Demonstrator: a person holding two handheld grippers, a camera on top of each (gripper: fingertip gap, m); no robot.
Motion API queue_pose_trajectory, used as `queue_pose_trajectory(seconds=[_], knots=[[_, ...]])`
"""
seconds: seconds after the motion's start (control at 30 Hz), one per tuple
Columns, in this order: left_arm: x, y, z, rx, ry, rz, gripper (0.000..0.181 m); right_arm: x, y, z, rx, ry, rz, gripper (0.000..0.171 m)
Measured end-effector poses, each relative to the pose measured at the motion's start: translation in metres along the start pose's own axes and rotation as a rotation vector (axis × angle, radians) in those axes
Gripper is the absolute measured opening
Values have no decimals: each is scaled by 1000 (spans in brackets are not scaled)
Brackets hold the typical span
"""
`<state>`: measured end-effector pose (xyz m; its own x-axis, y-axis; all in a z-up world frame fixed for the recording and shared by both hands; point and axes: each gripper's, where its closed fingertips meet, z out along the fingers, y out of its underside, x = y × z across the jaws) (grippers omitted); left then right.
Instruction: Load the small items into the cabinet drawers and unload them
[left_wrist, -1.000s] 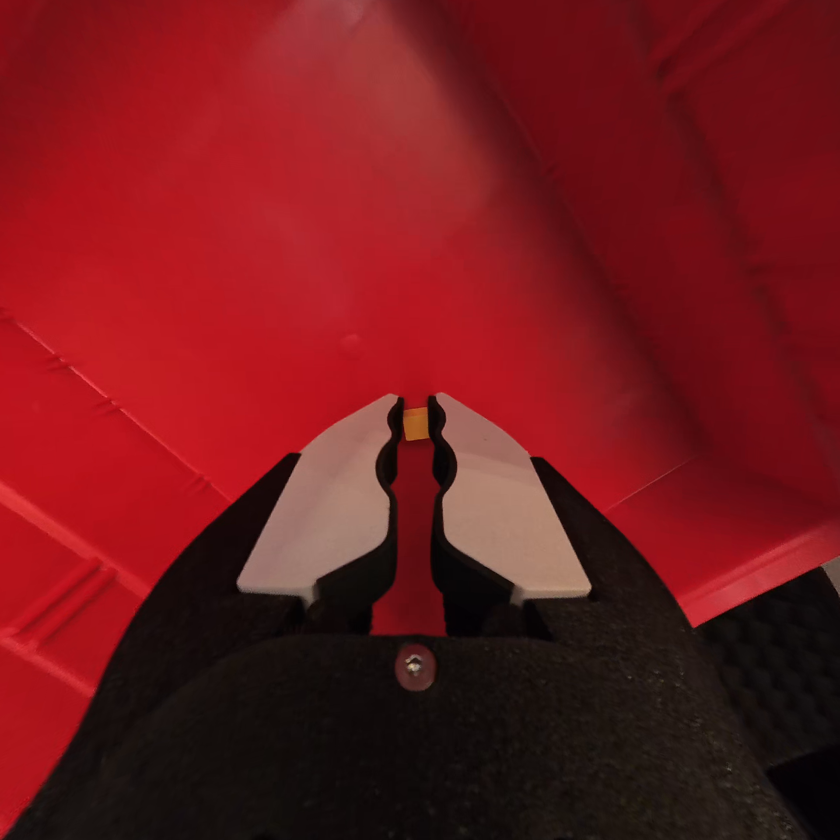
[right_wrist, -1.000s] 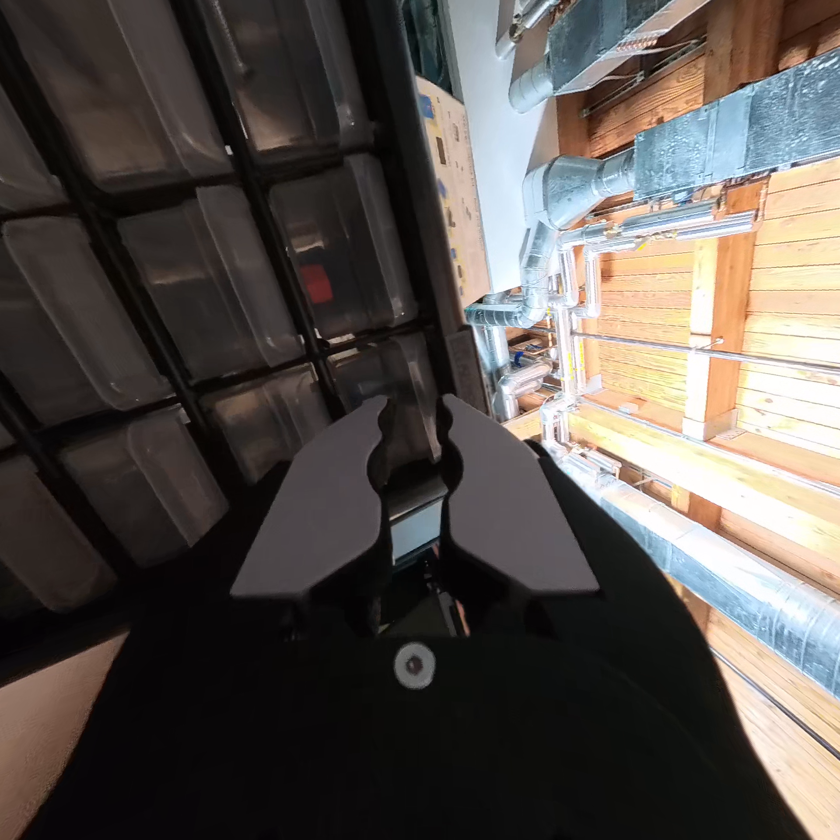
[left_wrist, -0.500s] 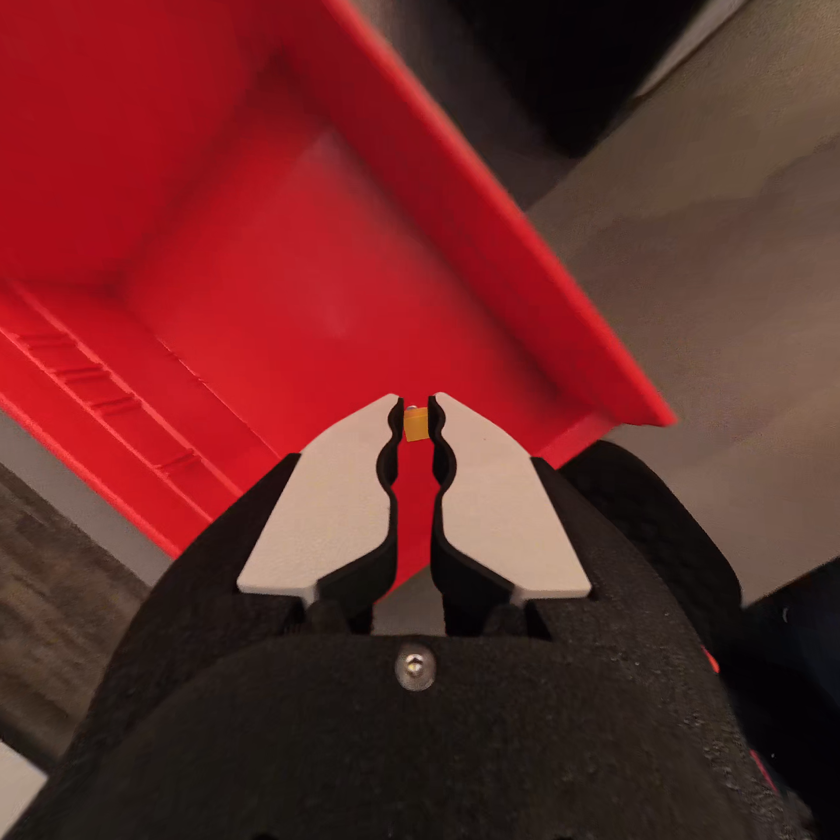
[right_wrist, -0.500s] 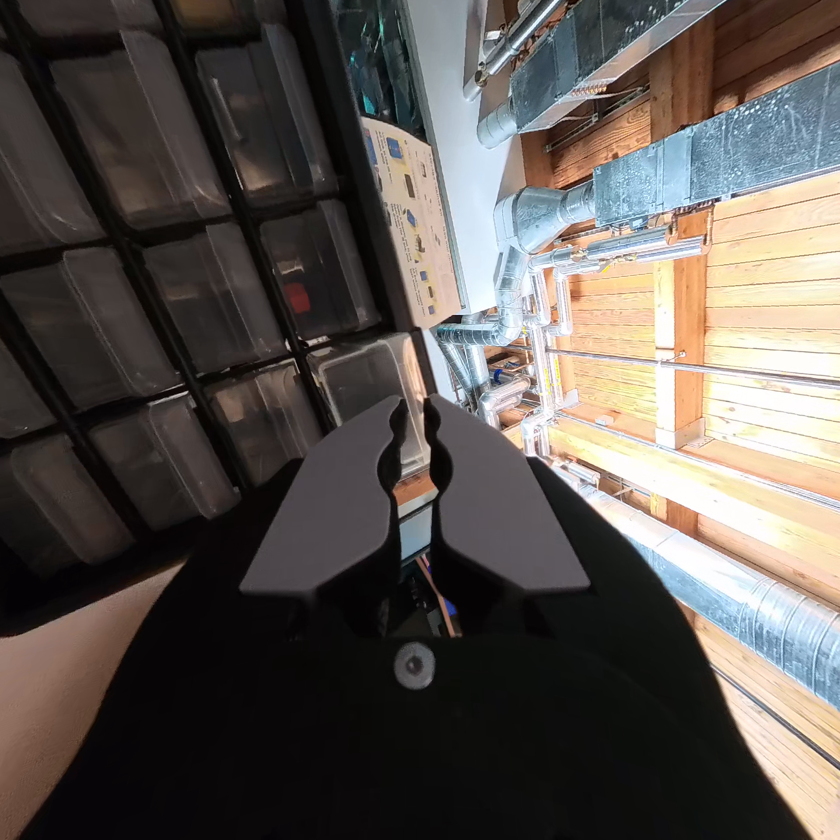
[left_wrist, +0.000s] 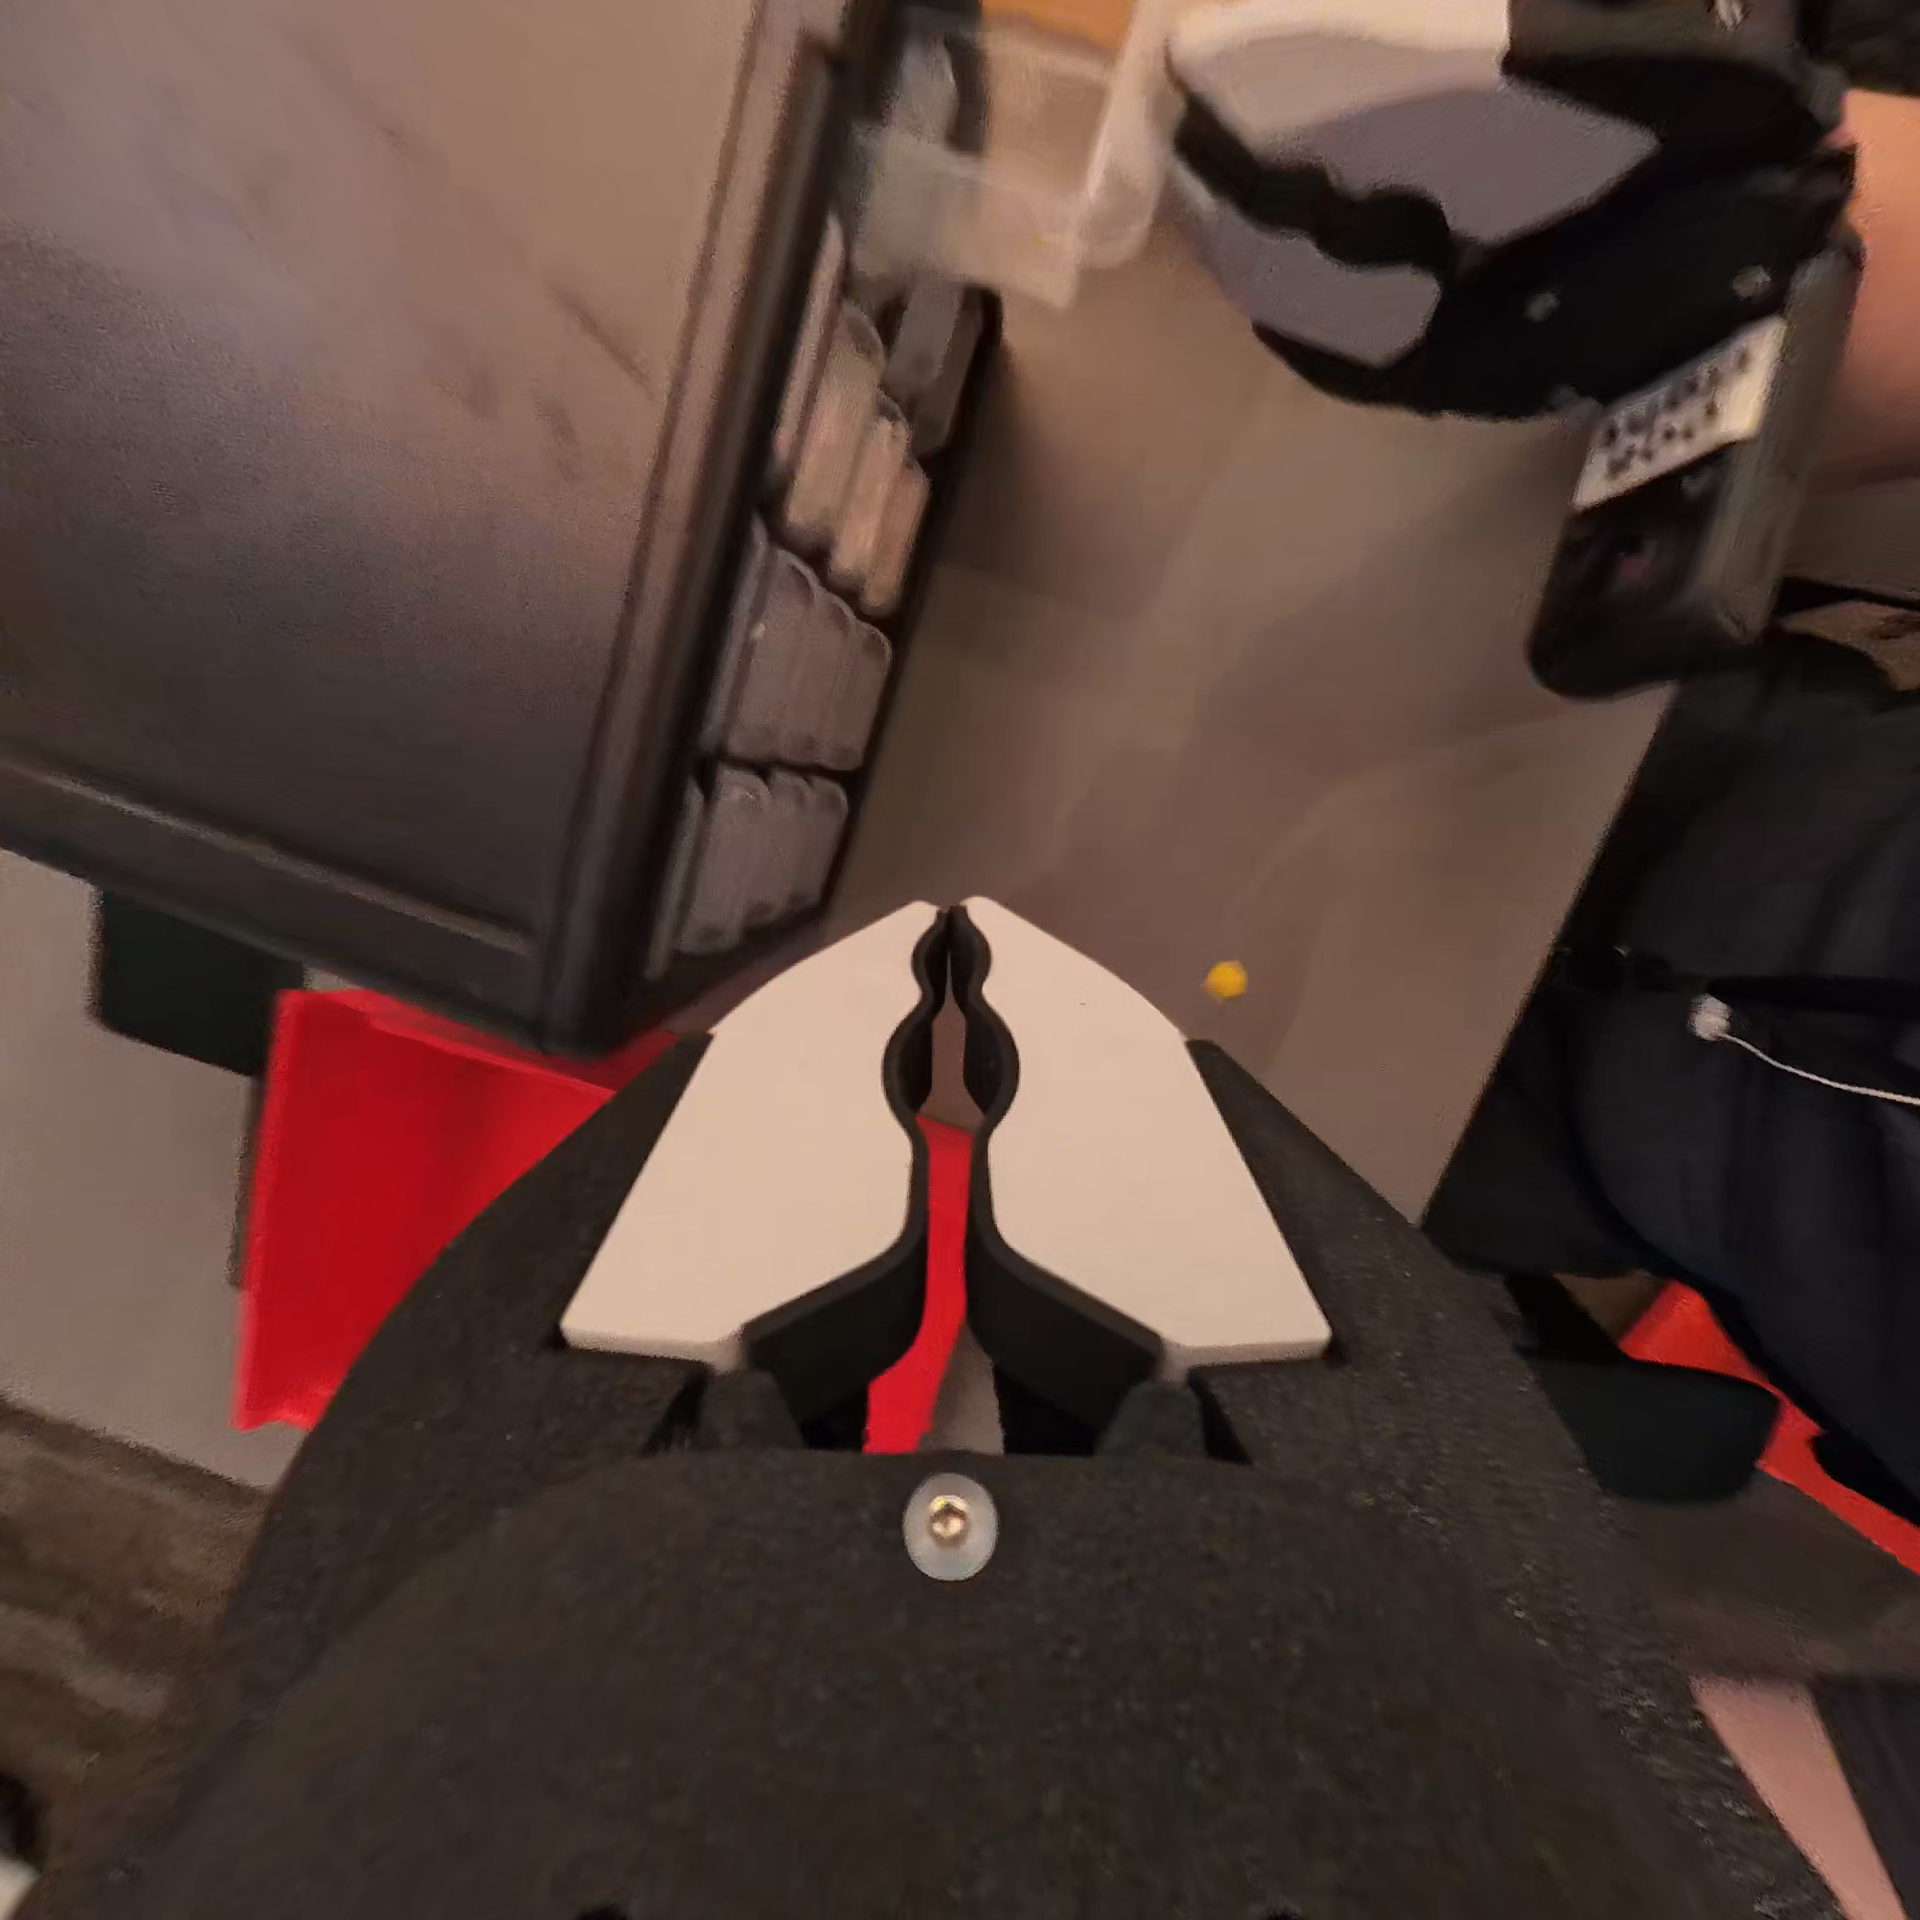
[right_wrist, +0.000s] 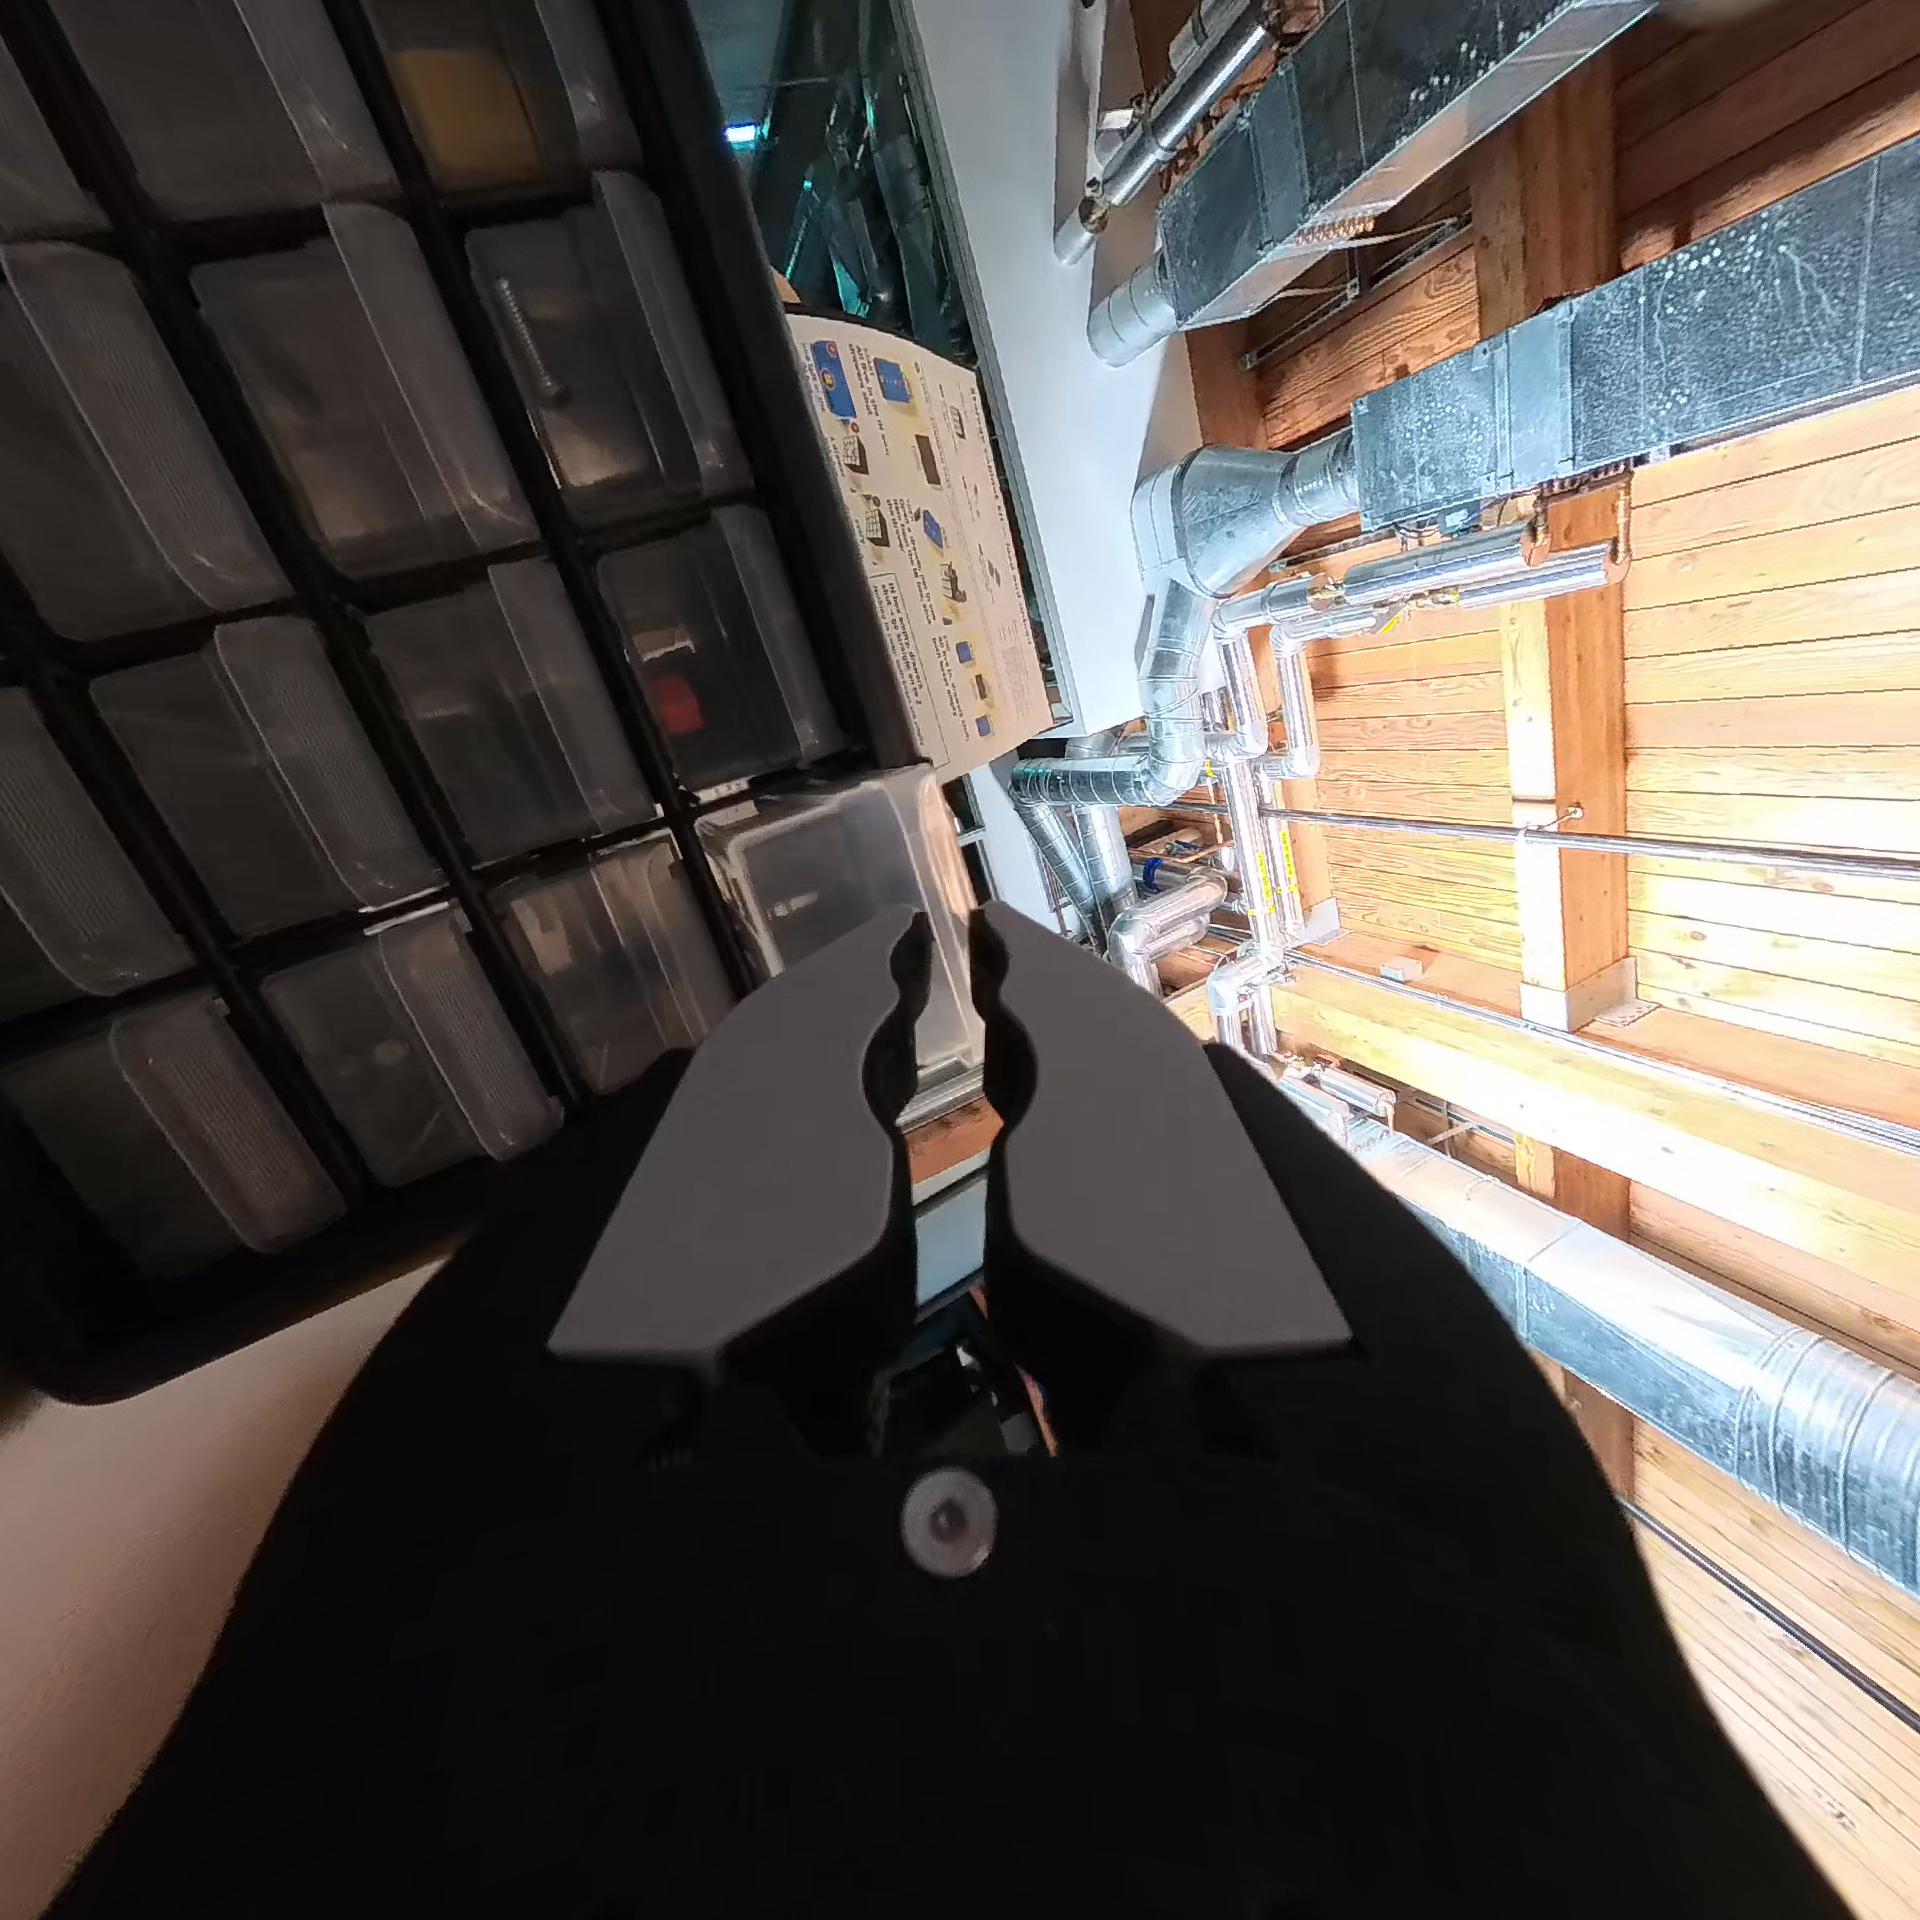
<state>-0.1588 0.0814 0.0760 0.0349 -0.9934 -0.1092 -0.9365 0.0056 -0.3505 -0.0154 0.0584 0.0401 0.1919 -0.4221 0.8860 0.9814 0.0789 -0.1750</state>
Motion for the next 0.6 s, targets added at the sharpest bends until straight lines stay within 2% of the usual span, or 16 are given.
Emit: queue_pose_trajectory(seconds=[0.17, 0.27, 0.33, 0.47, 0.6], knots=[[-3, -28, 15, 33, -40, 0, 0, -2, -1, 0, 0, -20, 4, 8], [-3, -19, 23, 61, -97, 7, 0, -3, 2, 1, -1, -31, 28, 9], [-2, -10, 23, 91, -135, 1, 0, -6, 2, 2, 11, -56, 42, 16], [9, 3, 23, 141, -115, -16, 0, 0, 2, 3, 29, -72, 94, 24], [12, 10, 18, 141, -131, -22, 0, 8, 9, 4, 38, -78, 106, 26]])
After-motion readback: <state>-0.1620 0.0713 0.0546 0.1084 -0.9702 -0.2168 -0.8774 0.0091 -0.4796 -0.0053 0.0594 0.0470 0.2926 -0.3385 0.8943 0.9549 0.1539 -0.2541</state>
